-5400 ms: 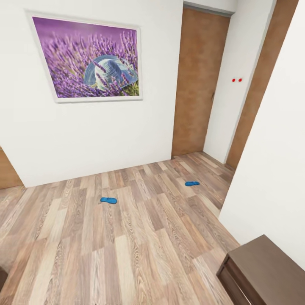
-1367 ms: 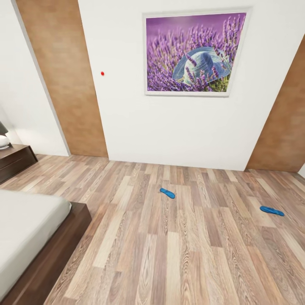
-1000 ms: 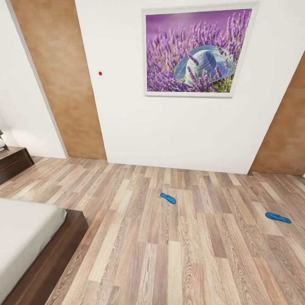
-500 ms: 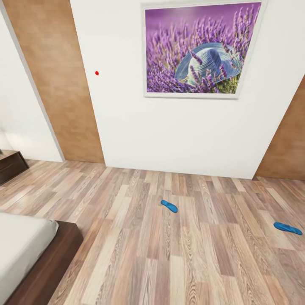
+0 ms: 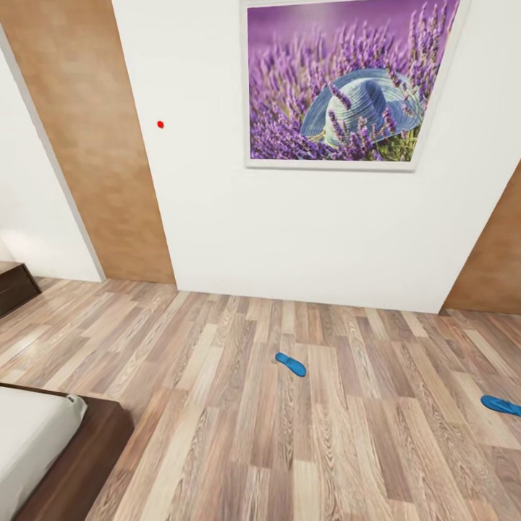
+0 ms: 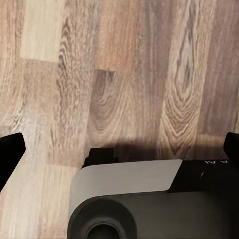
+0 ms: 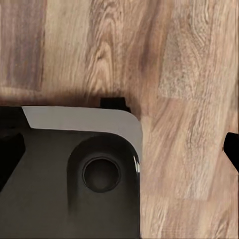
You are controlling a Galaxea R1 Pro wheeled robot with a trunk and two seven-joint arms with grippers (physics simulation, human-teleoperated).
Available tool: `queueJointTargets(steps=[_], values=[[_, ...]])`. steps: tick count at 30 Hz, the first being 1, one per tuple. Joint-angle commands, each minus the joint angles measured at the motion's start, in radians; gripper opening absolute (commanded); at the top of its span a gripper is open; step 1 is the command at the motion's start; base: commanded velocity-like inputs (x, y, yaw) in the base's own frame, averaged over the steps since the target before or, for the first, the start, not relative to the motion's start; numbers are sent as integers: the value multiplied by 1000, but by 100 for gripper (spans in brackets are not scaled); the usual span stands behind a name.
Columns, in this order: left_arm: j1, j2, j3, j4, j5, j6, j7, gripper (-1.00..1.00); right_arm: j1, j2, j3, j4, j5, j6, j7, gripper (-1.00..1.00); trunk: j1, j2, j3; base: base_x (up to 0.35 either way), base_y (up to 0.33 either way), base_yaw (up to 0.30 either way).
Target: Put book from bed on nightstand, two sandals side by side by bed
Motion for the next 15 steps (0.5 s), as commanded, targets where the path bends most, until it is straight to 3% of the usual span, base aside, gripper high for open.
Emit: queueJointTargets(steps=[1,8,15], values=[[0,1,0,-2,0,-4,1,100,-2,-3,-1,-8,0,-1,-2,100,0,0,-1,48,0,0],[0,1,1,2,1,-77,1,100,-88,-5,0,-4,-2,47,-4,100,0,0,-1,13,0,0],[0,2,2,4,2,-93,1,100,-103,-7,4,0,-1,23,1,100,0,0,-1,102,0,0]])
